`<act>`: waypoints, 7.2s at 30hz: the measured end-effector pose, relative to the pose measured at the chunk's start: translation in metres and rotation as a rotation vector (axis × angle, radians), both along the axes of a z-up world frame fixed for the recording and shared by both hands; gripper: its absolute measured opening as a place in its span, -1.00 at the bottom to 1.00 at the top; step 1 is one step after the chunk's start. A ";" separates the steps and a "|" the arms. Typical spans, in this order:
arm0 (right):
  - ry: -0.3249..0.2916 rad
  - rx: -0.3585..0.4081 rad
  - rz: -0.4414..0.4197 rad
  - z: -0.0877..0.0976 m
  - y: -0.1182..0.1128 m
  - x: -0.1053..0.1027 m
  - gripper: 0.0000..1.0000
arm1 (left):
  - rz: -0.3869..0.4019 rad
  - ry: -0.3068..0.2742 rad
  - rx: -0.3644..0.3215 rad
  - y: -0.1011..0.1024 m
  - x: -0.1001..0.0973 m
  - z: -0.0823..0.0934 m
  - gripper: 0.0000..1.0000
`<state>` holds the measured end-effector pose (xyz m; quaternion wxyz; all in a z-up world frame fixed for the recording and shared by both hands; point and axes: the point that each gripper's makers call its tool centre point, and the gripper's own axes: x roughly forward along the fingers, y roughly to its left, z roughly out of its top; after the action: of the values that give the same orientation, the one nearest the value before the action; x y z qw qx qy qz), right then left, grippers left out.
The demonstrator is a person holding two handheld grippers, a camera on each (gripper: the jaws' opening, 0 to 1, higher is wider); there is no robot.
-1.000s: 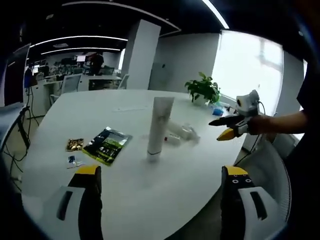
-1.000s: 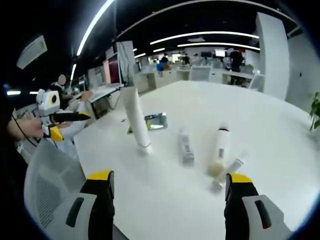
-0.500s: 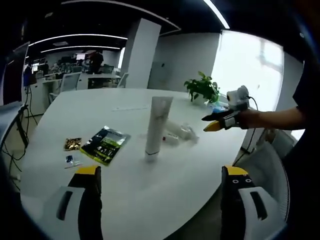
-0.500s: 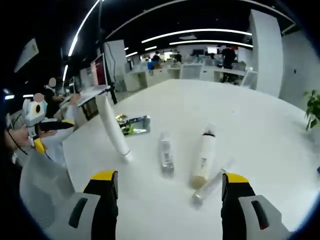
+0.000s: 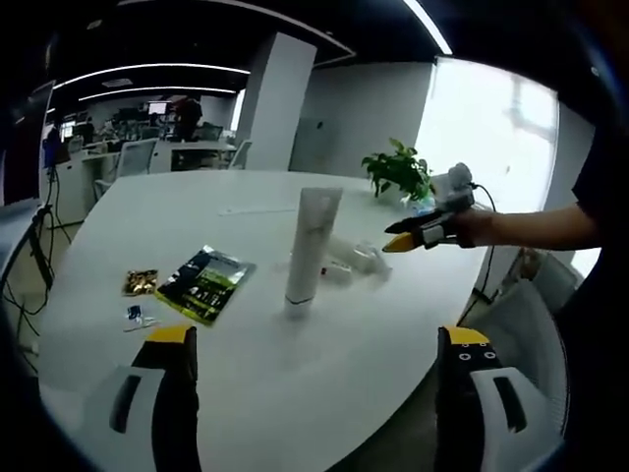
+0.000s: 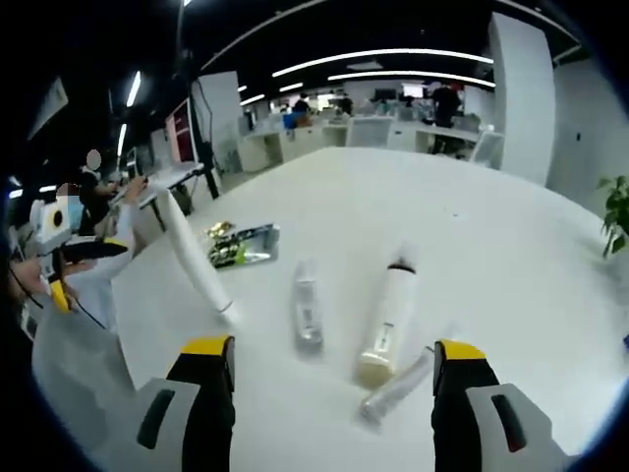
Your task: Arrange the skincare products in the storage area until every visible bottle or jar stands upright without overlapping.
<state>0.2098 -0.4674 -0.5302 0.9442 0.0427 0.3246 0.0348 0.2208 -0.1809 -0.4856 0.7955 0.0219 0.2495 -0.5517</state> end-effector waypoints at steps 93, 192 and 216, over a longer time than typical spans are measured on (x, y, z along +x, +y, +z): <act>0.192 -0.099 -0.066 -0.049 -0.032 0.066 -0.59 | -0.103 -0.103 0.119 -0.012 -0.007 -0.005 0.76; -0.575 -0.010 0.344 0.194 0.238 -0.006 -0.58 | 0.216 -0.026 -0.295 -0.061 -0.016 0.166 -0.46; -0.678 0.335 0.664 0.249 0.263 -0.049 -0.40 | -0.344 -0.079 -0.308 -0.072 -0.075 0.224 -0.52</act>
<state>0.1609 -0.2047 -0.2810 0.9148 0.0744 -0.0142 0.3968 0.1455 -0.2529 -0.2618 0.6931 -0.0361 0.1235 -0.7093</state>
